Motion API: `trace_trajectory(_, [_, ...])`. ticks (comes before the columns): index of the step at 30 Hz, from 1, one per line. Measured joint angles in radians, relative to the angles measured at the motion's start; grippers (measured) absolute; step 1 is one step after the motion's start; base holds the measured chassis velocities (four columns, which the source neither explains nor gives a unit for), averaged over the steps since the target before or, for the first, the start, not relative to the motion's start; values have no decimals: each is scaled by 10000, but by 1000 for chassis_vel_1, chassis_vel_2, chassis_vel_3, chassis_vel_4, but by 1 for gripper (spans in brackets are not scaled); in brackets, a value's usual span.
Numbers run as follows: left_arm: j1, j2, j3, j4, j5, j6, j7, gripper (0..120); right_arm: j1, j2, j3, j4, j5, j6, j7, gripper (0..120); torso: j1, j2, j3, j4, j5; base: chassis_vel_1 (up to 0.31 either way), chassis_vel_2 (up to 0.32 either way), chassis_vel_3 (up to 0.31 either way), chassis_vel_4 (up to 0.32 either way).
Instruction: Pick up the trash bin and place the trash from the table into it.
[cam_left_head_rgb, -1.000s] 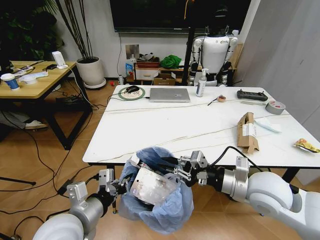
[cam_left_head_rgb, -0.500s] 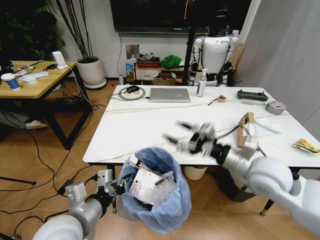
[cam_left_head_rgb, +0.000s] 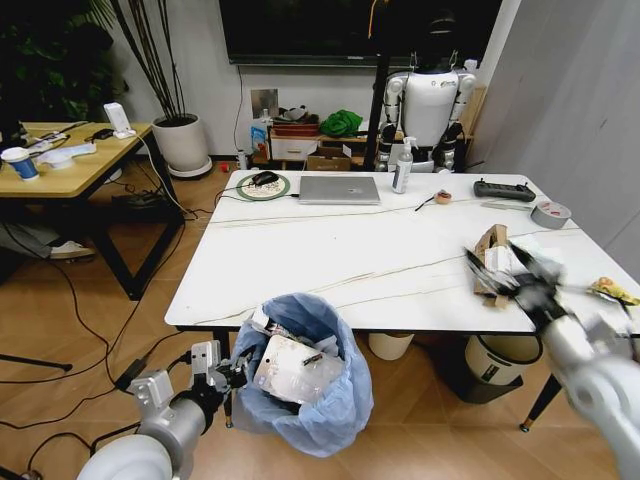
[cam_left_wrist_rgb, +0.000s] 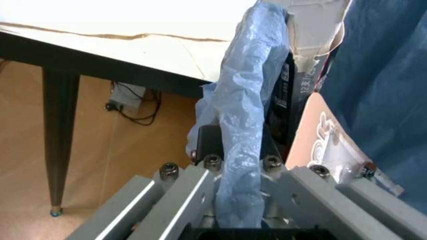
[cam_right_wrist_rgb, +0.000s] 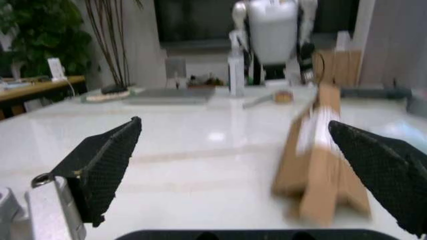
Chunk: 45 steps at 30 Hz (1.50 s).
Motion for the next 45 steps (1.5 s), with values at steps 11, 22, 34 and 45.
trace_trajectory(11, [762,256,-4,-532,99,-60,-58,0,-1162,2343,836,337,-914,1167,-1523,100,2,0,1,13,-14,0,0,0,0])
trace_trajectory(22, [1201,405,32,-713,215,-125,-183,0,-1069,3063,557,45,-1091,1364,-1753,100,2,-2,2,13,-11,0,0,0,0])
trace_trajectory(34, [1230,325,72,-776,244,-103,-252,0,-791,3001,495,-284,-861,1380,-1916,100,3,-2,2,13,-13,-25,-27,35,34])
trace_trajectory(45, [1403,174,213,-963,519,-102,-168,0,-788,3049,563,-44,-835,1390,-2002,100,3,-3,2,11,-12,-144,-151,137,145])
